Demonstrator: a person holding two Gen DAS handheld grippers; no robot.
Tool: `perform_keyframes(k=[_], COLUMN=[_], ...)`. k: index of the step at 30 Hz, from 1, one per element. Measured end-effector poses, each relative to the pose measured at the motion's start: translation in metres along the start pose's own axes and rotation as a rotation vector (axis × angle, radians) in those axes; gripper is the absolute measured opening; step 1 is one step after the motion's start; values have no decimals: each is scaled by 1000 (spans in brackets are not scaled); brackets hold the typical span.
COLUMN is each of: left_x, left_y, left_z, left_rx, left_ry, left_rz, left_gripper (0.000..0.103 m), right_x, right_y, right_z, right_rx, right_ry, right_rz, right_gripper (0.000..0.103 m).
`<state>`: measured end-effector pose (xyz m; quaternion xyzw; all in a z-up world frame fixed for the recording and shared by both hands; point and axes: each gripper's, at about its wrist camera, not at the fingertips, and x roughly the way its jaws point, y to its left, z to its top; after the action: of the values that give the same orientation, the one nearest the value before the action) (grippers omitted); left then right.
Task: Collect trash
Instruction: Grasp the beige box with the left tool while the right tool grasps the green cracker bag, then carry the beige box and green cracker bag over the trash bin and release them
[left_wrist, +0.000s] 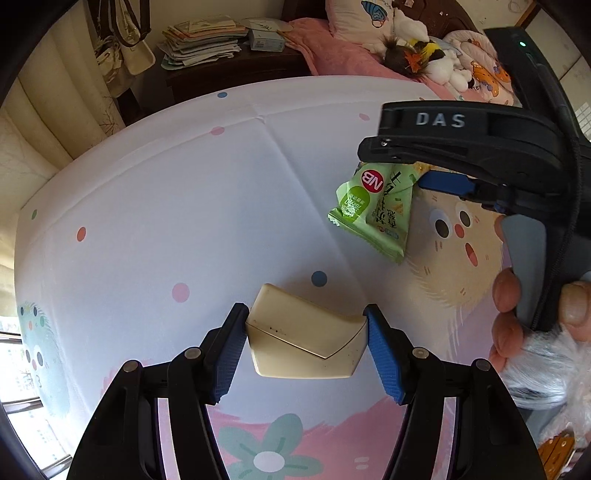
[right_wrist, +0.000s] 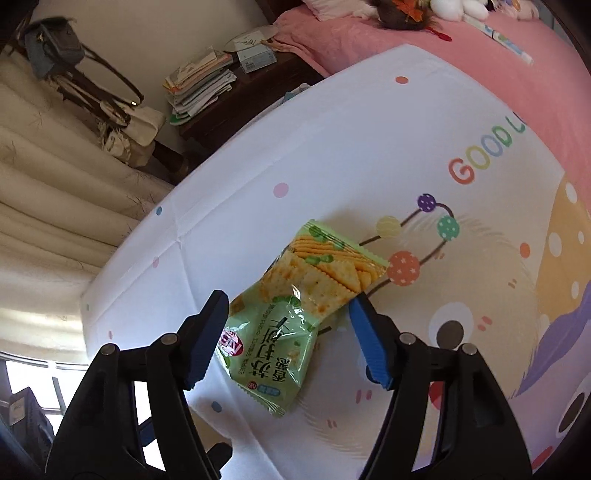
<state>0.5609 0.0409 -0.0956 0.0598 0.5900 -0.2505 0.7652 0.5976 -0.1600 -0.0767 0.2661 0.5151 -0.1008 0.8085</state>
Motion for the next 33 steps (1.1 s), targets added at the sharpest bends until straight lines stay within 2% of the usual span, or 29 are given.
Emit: perform_keyframes(k=[4, 6, 7, 8, 10, 14, 17, 21, 26, 33], left_x=[-6, -10, -12, -16, -20, -38, -51, -73, -105, -144], left_y=[2, 7, 7, 6, -1, -20, -46, -92, -156, -256], left_z=[-11, -18, -21, -25, -36, -56, -74, -104, -149, -242], left_rx=[-16, -27, -30, -33, -35, -26, 9, 41, 29, -12], left_ry=[-3, -7, -9, -11, -17, -28, -34, -53, -107, -180], left_rz=[11, 13, 15, 19, 25, 34, 46, 61, 85, 122], left_gripper=[64, 64, 64, 64, 64, 64, 64, 64, 64, 64], right_x=[10, 12, 12, 12, 8, -8, -38, -86, -156, -246], right_y=[26, 36, 39, 40, 34, 12, -8, -43, -93, -164], right_z=[-2, -5, -7, -8, -14, -34, -57, -87, -130, -205], right_rx=[-114, -180, -213, -234, -232, -213, -230, -230, -272, -372], right_ry=[-15, -20, -24, -26, -15, 7, 0, 1, -6, -2], right_rz=[-104, -166, -197, -204, -159, -71, -11, 68, 155, 276], right_gripper=[65, 52, 35, 26, 20, 18, 18, 18, 18, 18])
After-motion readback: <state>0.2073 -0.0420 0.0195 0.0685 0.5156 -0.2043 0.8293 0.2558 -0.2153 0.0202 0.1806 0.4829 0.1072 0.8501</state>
